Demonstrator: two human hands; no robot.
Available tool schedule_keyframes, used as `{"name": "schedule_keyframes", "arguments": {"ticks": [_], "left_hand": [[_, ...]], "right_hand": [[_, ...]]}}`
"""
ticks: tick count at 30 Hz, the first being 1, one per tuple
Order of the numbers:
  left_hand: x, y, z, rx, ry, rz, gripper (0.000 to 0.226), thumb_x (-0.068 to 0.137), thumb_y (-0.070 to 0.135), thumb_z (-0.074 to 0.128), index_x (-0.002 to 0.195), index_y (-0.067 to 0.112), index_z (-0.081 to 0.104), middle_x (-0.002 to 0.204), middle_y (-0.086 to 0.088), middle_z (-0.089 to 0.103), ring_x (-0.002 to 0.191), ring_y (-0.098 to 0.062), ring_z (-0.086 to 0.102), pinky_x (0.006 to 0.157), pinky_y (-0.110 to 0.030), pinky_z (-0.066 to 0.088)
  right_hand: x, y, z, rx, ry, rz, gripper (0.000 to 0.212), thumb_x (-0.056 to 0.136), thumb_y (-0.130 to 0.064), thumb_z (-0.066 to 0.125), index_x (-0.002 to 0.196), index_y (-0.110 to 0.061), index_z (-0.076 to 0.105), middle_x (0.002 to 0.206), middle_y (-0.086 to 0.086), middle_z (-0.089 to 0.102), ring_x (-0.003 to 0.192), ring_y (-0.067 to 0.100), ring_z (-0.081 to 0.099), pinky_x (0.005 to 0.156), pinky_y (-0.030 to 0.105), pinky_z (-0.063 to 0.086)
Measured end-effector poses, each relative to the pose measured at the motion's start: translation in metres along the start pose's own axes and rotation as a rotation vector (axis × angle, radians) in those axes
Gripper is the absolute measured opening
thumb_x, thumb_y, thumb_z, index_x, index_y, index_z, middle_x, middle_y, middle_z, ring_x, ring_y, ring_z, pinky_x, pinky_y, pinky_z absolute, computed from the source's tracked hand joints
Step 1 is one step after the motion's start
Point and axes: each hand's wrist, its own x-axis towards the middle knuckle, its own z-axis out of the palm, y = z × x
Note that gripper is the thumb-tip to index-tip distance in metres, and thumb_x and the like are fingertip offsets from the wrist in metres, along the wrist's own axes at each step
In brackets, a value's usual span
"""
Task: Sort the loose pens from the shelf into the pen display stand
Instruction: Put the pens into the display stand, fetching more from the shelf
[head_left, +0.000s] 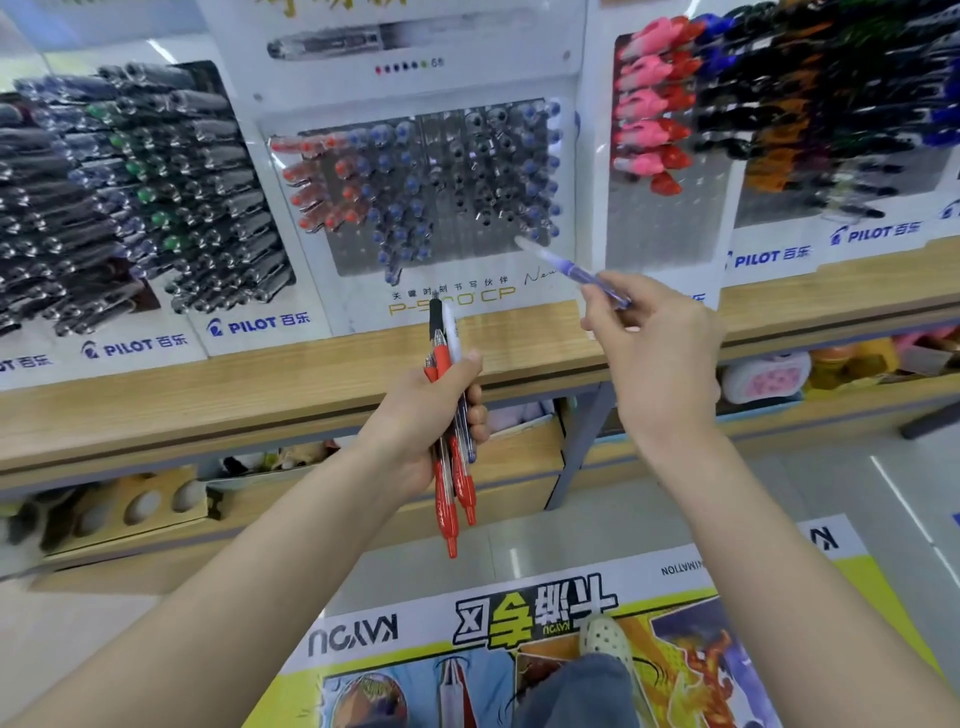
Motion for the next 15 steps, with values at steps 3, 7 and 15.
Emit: {"name": "schedule_keyframes", "arguments": {"ticks": [3, 7, 15], "left_hand": [[0.001, -0.0005, -0.0048, -0.004, -0.013, 0.008, 0.018, 0.094, 0.022, 0.055, 0.084, 0.008, 0.049, 0.057, 0.0, 0.046, 0.043, -0.01, 0.043, 0.043, -0.021, 0.042], [0.0043, -0.0021, -0.0101, -0.001, -0.028, -0.001, 0.022, 0.094, 0.024, 0.056, 0.08, 0.008, 0.049, 0.054, 0.0, 0.046, 0.045, -0.012, 0.042, 0.049, -0.026, 0.042], [0.0031, -0.0051, -0.01, -0.014, -0.065, -0.015, 0.021, 0.092, 0.024, 0.058, 0.08, 0.008, 0.052, 0.056, 0.0, 0.048, 0.043, -0.01, 0.045, 0.048, -0.025, 0.042]], "right_hand": [[0.0038, 0.0001, 0.006, -0.075, -0.008, -0.019, 0.017, 0.09, -0.025, 0.057, 0.089, -0.014, 0.07, 0.068, 0.008, 0.065, 0.068, 0.026, 0.062, 0.067, 0.035, 0.048], [0.0049, 0.0036, 0.0069, -0.134, -0.014, -0.072, 0.019, 0.091, -0.023, 0.056, 0.085, -0.012, 0.07, 0.064, 0.008, 0.063, 0.063, 0.027, 0.06, 0.067, 0.033, 0.045], [0.006, -0.0017, 0.0105, -0.267, 0.007, -0.195, 0.021, 0.09, -0.02, 0.055, 0.084, -0.006, 0.069, 0.065, 0.009, 0.061, 0.062, 0.027, 0.055, 0.061, 0.037, 0.046]]}}
